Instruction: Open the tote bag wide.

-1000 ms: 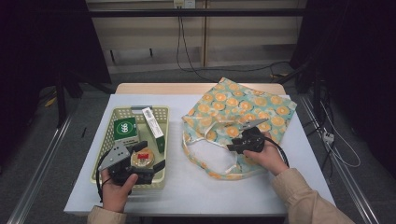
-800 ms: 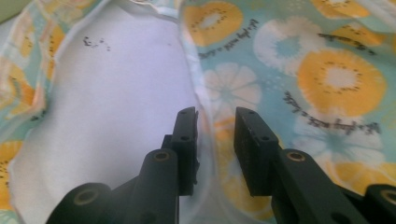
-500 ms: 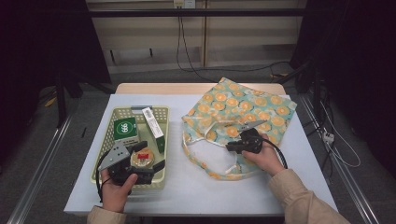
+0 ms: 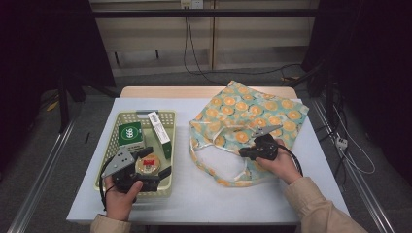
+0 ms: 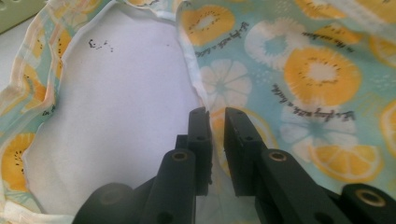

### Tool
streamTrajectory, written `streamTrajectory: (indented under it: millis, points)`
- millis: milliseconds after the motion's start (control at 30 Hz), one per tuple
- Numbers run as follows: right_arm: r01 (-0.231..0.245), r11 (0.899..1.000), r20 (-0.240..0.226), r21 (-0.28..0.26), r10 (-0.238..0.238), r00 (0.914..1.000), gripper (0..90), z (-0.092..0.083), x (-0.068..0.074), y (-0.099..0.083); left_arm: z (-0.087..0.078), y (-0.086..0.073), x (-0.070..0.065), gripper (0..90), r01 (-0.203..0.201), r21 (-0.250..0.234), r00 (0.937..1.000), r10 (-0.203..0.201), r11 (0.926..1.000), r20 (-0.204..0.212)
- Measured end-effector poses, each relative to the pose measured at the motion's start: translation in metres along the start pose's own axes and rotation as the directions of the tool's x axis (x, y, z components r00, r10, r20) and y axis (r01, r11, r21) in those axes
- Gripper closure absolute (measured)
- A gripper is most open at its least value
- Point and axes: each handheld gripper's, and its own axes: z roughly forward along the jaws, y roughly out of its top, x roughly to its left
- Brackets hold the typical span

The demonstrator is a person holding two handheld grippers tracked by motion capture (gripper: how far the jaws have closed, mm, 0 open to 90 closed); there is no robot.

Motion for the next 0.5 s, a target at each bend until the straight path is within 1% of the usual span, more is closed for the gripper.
streamTrajectory:
  millis: [167,233,267,300,367,400,467,500]
  points:
    - [0.019,1.000,0.007,0.022,-0.019,0.9998,81.5,-0.006,0.001,-0.001,0.001,0.000,0.000,5.1,0.005,-0.001,1.0000,-0.005,1.0000,0.000]
    - [0.022,0.999,0.015,0.031,-0.022,0.9996,81.7,-0.005,0.002,-0.004,0.001,0.000,-0.001,5.1,0.003,0.001,1.0000,-0.003,1.0000,0.003]
    - [0.026,0.999,0.021,0.036,-0.027,0.9994,81.6,-0.003,0.002,-0.006,0.001,0.000,0.000,5.1,-0.006,0.007,1.0000,0.006,1.0000,0.003]
    - [0.031,0.999,0.030,0.040,-0.032,0.9990,81.1,-0.001,0.002,-0.007,0.001,0.000,-0.001,5.1,-0.004,0.006,1.0000,0.004,1.0000,0.003]
    - [0.035,0.999,0.026,0.042,-0.036,0.9990,81.4,0.002,0.003,-0.008,0.002,0.000,-0.002,5.1,0.001,0.003,1.0000,-0.001,1.0000,0.003]
    - [0.039,0.998,0.025,0.044,-0.040,0.9989,82.4,0.004,0.004,-0.008,0.002,0.000,-0.002,5.1,0.000,0.004,1.0000,0.000,1.0000,0.003]
    - [0.059,0.997,0.029,0.045,-0.060,0.9978,88.2,0.006,0.006,-0.007,0.002,0.000,-0.002,5.1,-0.003,0.006,1.0000,0.003,1.0000,0.006]
    - [0.068,0.997,0.020,0.048,-0.069,0.9974,90.0,0.007,0.006,-0.007,0.002,0.000,-0.002,5.1,-0.003,0.006,1.0000,0.003,1.0000,0.005]
